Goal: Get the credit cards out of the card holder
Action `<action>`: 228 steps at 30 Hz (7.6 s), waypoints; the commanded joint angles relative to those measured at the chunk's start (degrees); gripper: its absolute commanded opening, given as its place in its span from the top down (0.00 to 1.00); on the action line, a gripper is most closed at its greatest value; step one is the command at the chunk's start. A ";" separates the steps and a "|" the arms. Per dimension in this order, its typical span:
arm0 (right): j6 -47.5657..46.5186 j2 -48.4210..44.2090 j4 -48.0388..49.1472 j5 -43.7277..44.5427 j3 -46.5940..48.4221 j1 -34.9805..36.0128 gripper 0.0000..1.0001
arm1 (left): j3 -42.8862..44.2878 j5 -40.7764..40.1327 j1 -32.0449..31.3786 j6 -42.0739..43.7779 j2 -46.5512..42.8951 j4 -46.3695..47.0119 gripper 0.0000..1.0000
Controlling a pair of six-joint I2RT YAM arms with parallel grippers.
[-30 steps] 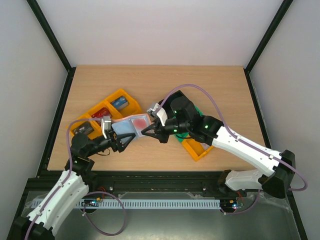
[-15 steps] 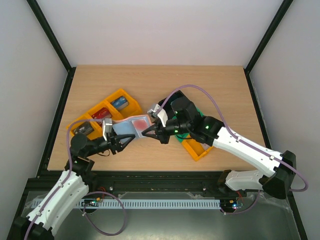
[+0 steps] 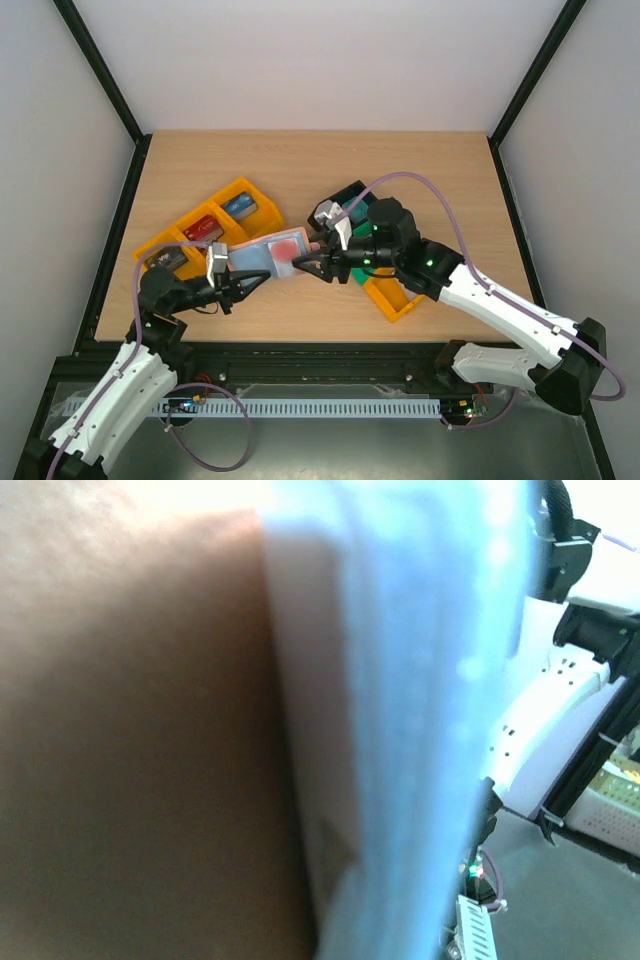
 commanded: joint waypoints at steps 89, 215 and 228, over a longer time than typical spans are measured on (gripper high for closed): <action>12.33 4.76 14.94 -6.40 -4.81 -5.20 0.98 | -0.49 -12.93 -3.36 -10.92 2.82 3.51 0.69; 3.83 2.29 -1.23 10.51 1.54 2.62 0.98 | -0.04 -1.06 1.50 1.87 0.70 3.55 0.05; 0.07 3.08 -0.44 -2.84 1.38 2.61 0.98 | -0.61 -0.73 1.07 1.28 0.35 4.93 0.73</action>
